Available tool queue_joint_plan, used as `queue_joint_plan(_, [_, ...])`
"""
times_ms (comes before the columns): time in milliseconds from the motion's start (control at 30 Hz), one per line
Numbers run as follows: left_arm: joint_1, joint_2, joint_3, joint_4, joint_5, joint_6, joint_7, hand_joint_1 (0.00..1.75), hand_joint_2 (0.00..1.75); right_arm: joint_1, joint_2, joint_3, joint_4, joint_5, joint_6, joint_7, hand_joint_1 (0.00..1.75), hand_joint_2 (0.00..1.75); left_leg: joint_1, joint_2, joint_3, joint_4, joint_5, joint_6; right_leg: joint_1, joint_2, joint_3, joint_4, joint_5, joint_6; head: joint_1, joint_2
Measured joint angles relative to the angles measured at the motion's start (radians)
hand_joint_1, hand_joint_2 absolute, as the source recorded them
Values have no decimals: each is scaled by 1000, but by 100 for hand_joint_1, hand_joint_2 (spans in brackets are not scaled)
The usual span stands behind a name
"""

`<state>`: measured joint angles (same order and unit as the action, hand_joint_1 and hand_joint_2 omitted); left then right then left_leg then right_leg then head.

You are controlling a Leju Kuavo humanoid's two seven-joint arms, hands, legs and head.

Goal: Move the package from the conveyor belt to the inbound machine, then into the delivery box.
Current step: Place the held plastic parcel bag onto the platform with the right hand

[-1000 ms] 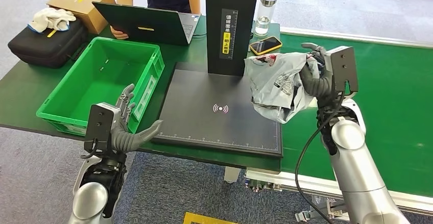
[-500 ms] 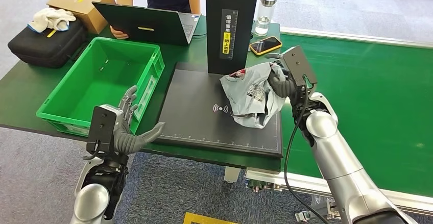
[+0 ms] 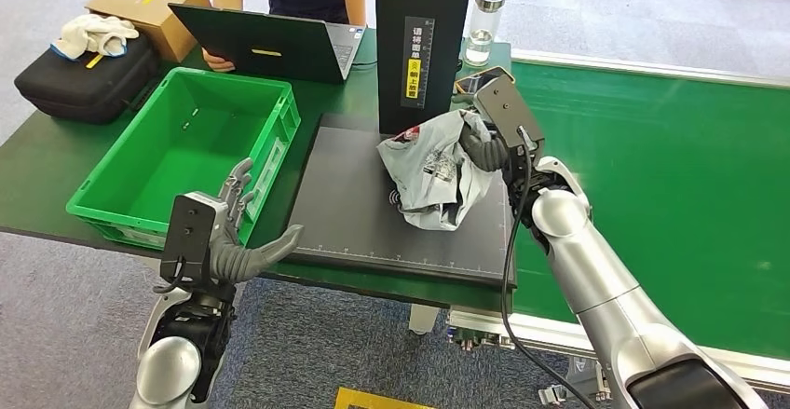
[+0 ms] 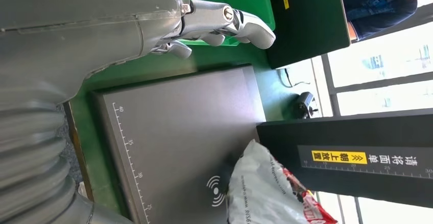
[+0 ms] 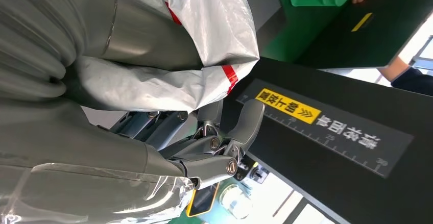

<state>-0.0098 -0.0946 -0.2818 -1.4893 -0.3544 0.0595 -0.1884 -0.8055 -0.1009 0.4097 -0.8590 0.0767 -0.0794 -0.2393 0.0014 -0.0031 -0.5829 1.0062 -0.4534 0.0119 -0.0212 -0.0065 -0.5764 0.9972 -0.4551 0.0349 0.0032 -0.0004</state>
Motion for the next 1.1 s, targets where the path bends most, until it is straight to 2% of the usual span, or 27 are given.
queue_joint_plan(700, [-1,0,-3,0,-7,-9,0,0,175,-49,19,12,42,-16,-30,-15,175,175,0,0,0,0,0,0,0,0,0,0,0,0,0,0])
queue_joint_plan(1067, [0,0,-5,3,-8,-16,0,0,175,-66,25,32,143,2,21,-13,175,175,0,0,0,0,0,0,0,0,0,0,0,0,0,0])
queue_joint_plan(1100, [0,0,-5,3,-8,-17,0,0,175,-69,26,34,153,4,33,-14,163,175,0,0,0,0,0,0,0,0,0,0,0,0,0,0])
